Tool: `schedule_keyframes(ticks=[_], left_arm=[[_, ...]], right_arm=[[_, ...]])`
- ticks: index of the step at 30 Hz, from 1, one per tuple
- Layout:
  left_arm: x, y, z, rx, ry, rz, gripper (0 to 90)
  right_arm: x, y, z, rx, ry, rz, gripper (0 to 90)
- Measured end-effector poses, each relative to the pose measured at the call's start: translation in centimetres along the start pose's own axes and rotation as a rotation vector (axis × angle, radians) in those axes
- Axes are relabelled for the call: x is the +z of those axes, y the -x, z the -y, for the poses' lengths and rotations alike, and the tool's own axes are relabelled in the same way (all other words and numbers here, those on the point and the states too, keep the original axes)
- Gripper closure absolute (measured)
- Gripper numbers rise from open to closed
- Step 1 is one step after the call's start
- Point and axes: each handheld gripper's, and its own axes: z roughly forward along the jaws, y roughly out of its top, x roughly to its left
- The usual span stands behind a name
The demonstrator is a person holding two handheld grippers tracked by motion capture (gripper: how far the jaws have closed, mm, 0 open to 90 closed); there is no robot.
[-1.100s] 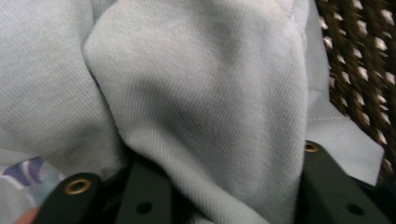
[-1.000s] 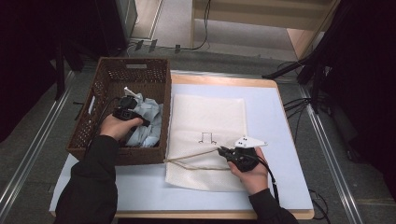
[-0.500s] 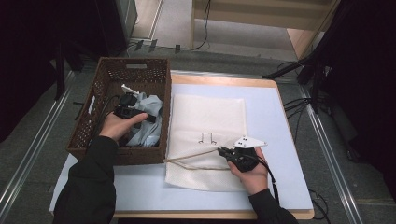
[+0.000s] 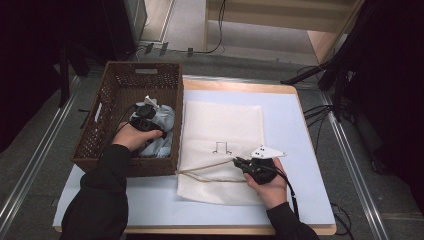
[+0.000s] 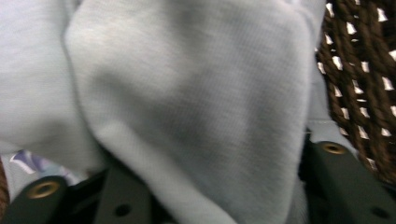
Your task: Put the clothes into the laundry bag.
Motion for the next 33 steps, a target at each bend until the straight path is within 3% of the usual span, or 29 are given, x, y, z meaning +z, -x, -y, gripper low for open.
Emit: schedule_keyframes(ticks=[4,9,10,14,15,16,17,18,23,28,33], left_arm=[[-0.7,0.1,-0.1,0.023,-0.019,0.023,66.0],[-1.7,-0.2,-0.1,0.006,0.032,0.076,69.2],[-2.2,-0.1,-0.1,0.016,0.077,0.083,69.5],[-3.3,0.1,0.0,0.046,0.155,0.098,70.1],[-3.3,0.1,0.0,0.046,0.155,0.098,70.3],[-3.9,0.2,0.2,0.051,0.204,0.102,70.5],[-3.9,0.2,0.2,0.051,0.204,0.102,70.6],[-4.4,0.2,0.3,0.036,0.251,0.104,70.6],[-5.5,0.1,0.8,0.031,0.344,0.103,70.5],[-6.4,0.3,1.1,0.042,0.410,0.084,70.4],[-7.4,0.7,1.4,0.053,0.467,0.095,70.5]], right_arm=[[0.0,0.0,0.0,0.000,0.002,0.000,87.5],[0.0,0.0,0.0,-0.001,0.000,0.000,87.5],[0.0,0.0,0.0,-0.001,0.002,-0.001,87.5],[0.0,0.1,0.0,-0.001,0.002,-0.001,87.5],[0.0,0.1,0.0,-0.001,0.002,-0.001,87.5],[0.0,0.1,0.0,0.000,0.003,-0.001,87.6],[0.0,0.1,0.0,0.000,0.003,-0.001,87.6],[0.0,0.1,0.0,0.000,0.002,-0.002,87.5],[0.0,0.1,0.0,0.000,0.002,-0.001,87.6],[0.0,0.1,0.0,0.000,0.003,-0.002,87.6],[0.0,0.1,0.0,-0.001,0.006,-0.002,87.6]])
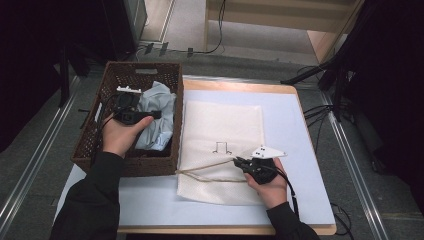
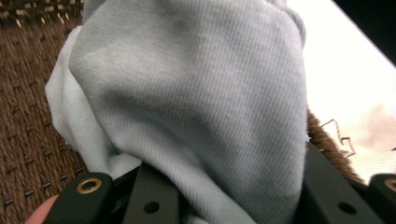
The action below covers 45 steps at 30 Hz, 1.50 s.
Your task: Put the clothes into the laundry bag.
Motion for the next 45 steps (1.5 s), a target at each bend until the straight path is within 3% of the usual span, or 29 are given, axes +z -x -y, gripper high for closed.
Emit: schedule_keyframes(ticks=[23,32,35,40,45], left_arm=[[-3.7,2.1,0.5,0.041,0.192,0.042,70.5],[-4.0,3.6,0.7,0.057,0.210,0.070,70.5],[-3.8,4.6,1.0,0.055,0.208,0.101,70.5],[-3.4,5.7,1.3,0.067,0.208,0.120,70.5],[-3.0,7.0,2.0,0.097,0.203,0.132,70.6]], right_arm=[[0.0,0.0,0.0,0.004,0.007,0.001,87.6],[-0.1,0.0,-0.1,0.007,0.005,0.000,87.6],[-0.1,0.0,0.0,0.007,0.007,-0.001,87.6],[-0.1,0.0,0.0,0.008,0.007,-0.003,87.7],[-0.1,0.0,0.0,0.009,0.007,-0.003,87.7]])
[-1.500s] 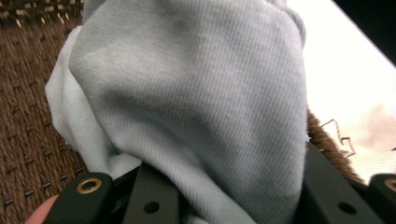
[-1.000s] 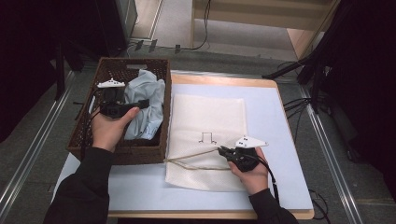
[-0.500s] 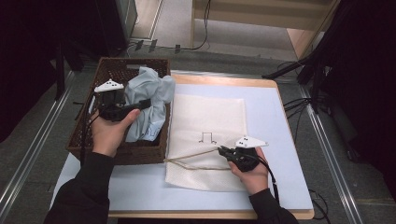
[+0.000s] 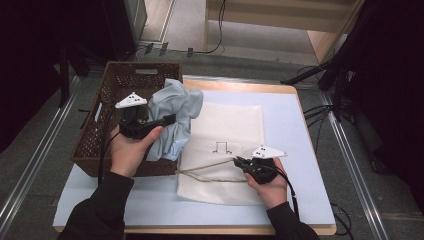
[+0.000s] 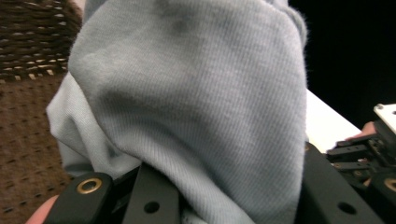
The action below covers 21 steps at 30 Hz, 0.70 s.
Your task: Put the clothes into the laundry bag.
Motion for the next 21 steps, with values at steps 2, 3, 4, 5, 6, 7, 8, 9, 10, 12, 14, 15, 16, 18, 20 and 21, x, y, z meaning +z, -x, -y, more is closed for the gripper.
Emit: schedule_keyframes(ticks=[2,3,4,5,6,7,8,9,10,12,14,15,16,18,20,21], left_arm=[[0.1,0.7,0.3,0.008,-0.003,0.014,70.6],[0.1,1.1,0.5,0.012,-0.003,0.020,70.6],[0.1,1.3,0.6,0.019,-0.002,0.025,70.6],[0.1,1.5,0.7,0.023,0.000,0.030,70.6],[0.1,1.8,0.8,0.022,0.002,0.036,70.6],[0.0,2.1,0.9,0.029,0.001,0.043,70.6],[0.0,2.5,1.0,0.035,0.000,0.046,70.6],[0.0,2.9,1.1,0.041,0.002,0.054,70.7],[0.0,3.1,1.2,0.041,0.003,0.058,70.7],[0.0,3.9,1.6,0.053,-0.001,0.074,70.7],[0.1,4.5,1.9,0.060,-0.009,0.084,70.8],[0.1,4.8,2.1,0.061,-0.010,0.092,70.8],[0.1,5.1,2.3,0.065,-0.015,0.101,70.8],[0.3,5.8,3.0,0.068,-0.026,0.121,70.9],[0.5,6.3,3.5,0.075,-0.037,0.136,71.0],[0.6,6.7,4.0,0.071,-0.045,0.156,71.0]], right_arm=[[0.0,0.0,0.0,-0.004,0.000,0.002,87.7],[0.0,0.0,0.0,-0.004,0.001,0.002,87.7],[0.1,0.0,0.0,-0.004,0.002,0.002,87.7],[0.0,0.0,0.0,-0.004,0.000,0.002,87.7],[0.0,0.0,0.0,-0.004,0.000,0.002,87.7],[0.0,0.0,0.0,-0.002,-0.001,0.002,87.7],[0.0,0.1,0.0,-0.001,-0.001,0.002,87.7],[0.0,0.0,0.0,0.001,0.000,0.001,87.7],[0.0,0.1,0.0,0.002,0.001,0.001,87.7],[0.0,0.1,0.0,0.003,0.000,0.000,87.7],[0.0,0.1,0.0,0.004,-0.001,-0.001,87.7],[0.0,0.1,0.0,0.003,0.004,-0.001,87.7],[0.0,0.1,0.0,0.005,0.001,-0.001,87.7],[-0.1,0.2,-0.1,0.006,0.005,-0.003,87.7],[-0.1,0.2,-0.1,0.011,0.007,-0.005,87.7],[-0.1,0.2,-0.1,0.007,0.007,-0.006,87.7]])
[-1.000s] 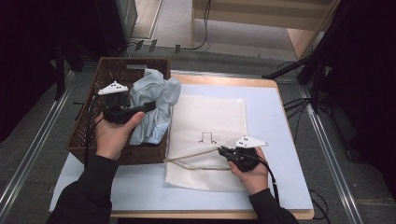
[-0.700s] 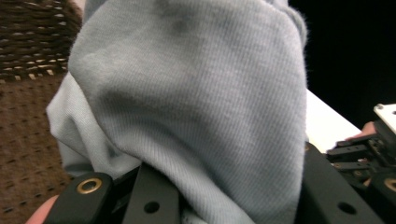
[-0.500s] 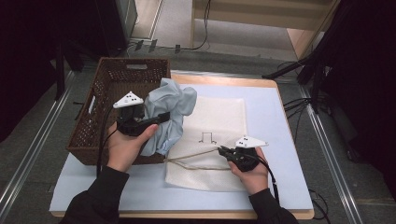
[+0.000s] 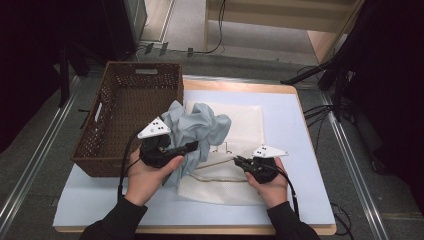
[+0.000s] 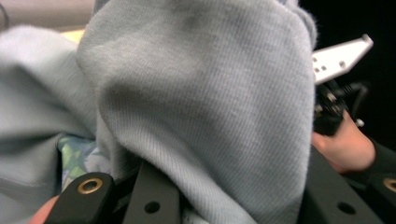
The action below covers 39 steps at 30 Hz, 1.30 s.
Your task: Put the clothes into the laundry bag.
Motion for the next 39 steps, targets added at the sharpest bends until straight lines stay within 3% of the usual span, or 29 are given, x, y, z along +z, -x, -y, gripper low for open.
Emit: schedule_keyframes(ticks=[2,5,17,21,27,35,37,39], left_arm=[[0.4,0.5,0.7,-0.007,-0.014,0.027,71.1],[0.9,1.2,1.9,0.019,-0.033,0.016,71.1],[1.2,2.5,6.0,-0.015,-0.060,0.073,71.1],[2.5,3.2,8.3,-0.022,-0.107,0.097,71.0],[4.6,4.1,10.4,-0.028,-0.155,0.090,70.8],[6.4,4.7,10.8,-0.042,-0.172,0.090,68.4],[6.3,4.8,10.7,-0.037,-0.160,0.092,64.5],[5.9,4.8,10.3,-0.028,-0.143,0.098,54.8]], right_arm=[[0.0,0.0,0.0,0.000,0.006,0.001,87.7],[-0.1,0.0,-0.1,0.001,0.009,0.003,87.8],[-0.3,0.2,-0.2,0.009,0.016,0.005,87.8],[-0.4,0.2,-0.3,0.009,0.023,0.007,87.8],[-0.5,0.2,-0.4,0.007,0.028,0.011,87.9],[-1.0,-0.2,-0.8,0.006,0.050,0.005,88.1],[-1.2,-0.4,-0.9,0.003,0.057,0.002,88.1],[-1.3,-0.4,-1.0,0.001,0.059,-0.001,88.1]])
